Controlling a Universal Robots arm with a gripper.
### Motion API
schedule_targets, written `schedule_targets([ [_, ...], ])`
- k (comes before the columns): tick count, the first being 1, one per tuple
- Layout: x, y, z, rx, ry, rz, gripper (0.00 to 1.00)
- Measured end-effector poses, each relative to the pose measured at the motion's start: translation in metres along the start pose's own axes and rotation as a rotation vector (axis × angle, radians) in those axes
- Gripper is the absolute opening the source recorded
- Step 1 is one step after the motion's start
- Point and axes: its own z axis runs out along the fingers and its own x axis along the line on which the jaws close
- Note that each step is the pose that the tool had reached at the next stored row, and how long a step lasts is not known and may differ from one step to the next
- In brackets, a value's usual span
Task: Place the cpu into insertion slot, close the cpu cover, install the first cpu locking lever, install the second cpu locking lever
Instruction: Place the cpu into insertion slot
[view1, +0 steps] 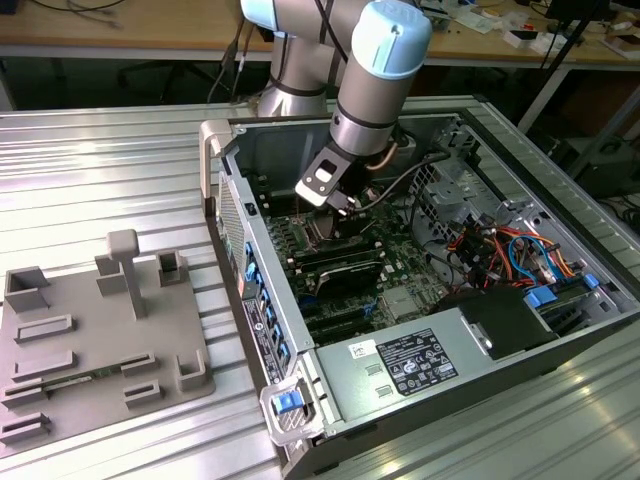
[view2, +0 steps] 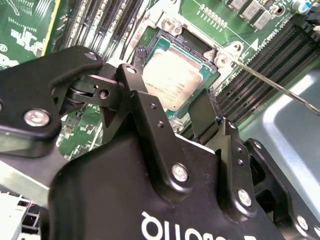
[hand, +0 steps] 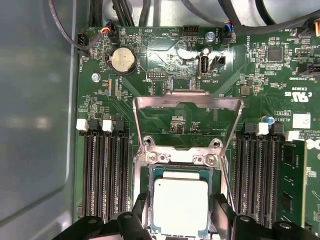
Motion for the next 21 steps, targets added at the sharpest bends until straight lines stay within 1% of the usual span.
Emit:
schedule_targets([
  [1, 0.0001, 0.0001, -0.0033, 0.0002, 0.0, 0.0, 0.63],
  [3, 0.0002, 0.0002, -0.008, 0.0007, -0.0001, 0.0, 0.63],
  [4, 0.0004, 0.0003, -0.0126, 0.0014, -0.0002, 0.0, 0.62],
  [5, 0.0005, 0.0004, -0.0141, 0.0017, -0.0007, 0.0, 0.55],
  [8, 0.0005, 0.0004, -0.0141, 0.0018, -0.0019, 0.0, 0.36],
  [15, -0.0007, 0.0004, -0.0141, 0.0018, -0.0031, 0.0, 0.36],
  [18, -0.0009, 0.0004, -0.0137, 0.002, -0.006, 0.0, 0.36],
  [19, -0.0009, 0.0004, -0.0135, 0.0019, -0.0065, 0.0, 0.37],
  [20, -0.0009, 0.0003, -0.0132, 0.0019, -0.0067, 0.0, 0.43],
  [21, -0.0009, 0.0004, -0.0129, 0.0019, -0.0066, 0.0, 0.43],
])
